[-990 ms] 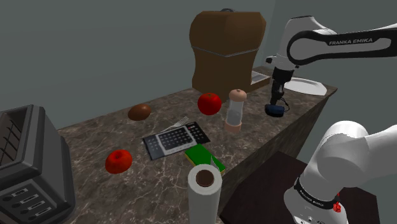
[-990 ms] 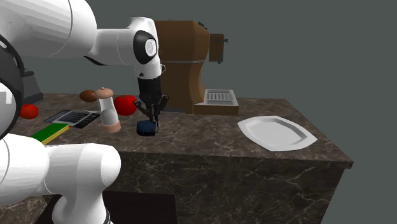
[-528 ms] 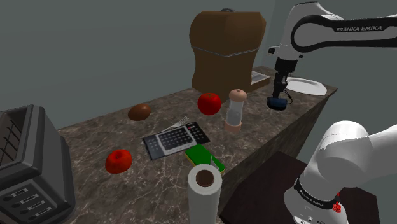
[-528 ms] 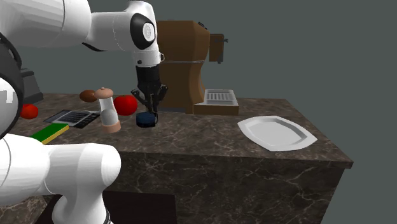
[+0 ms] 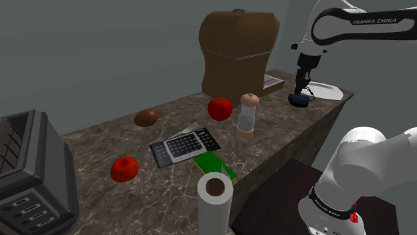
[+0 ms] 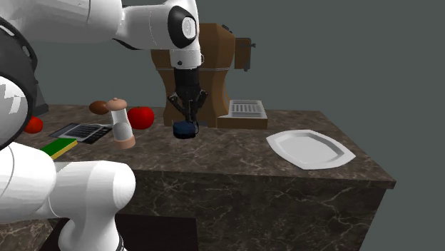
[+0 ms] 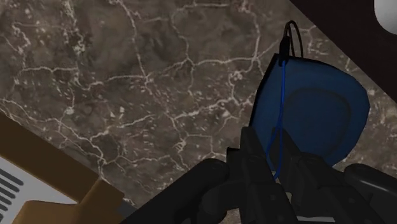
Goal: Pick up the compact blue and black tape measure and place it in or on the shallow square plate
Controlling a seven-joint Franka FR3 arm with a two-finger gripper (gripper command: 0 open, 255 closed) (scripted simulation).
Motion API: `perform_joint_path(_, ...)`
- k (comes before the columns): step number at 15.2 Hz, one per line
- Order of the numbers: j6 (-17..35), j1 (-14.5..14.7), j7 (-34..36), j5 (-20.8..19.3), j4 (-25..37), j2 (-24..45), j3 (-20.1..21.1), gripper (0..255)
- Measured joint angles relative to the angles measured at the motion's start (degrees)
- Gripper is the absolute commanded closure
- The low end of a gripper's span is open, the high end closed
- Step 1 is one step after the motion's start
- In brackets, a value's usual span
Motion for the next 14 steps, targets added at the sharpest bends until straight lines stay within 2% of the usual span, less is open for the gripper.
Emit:
perform_joint_path(7, 1.2, 0.9, -9.9, -2.2, 9.0, 7.5, -10.2, 255)
perform_joint_path(10, 1.8, 2.4, -14.4, -1.9, 13.7, 11.6, -15.2, 255)
perform_joint_path(14, 3.3, 5.7, -21.7, 0.1, 20.8, 18.5, -24.0, 255)
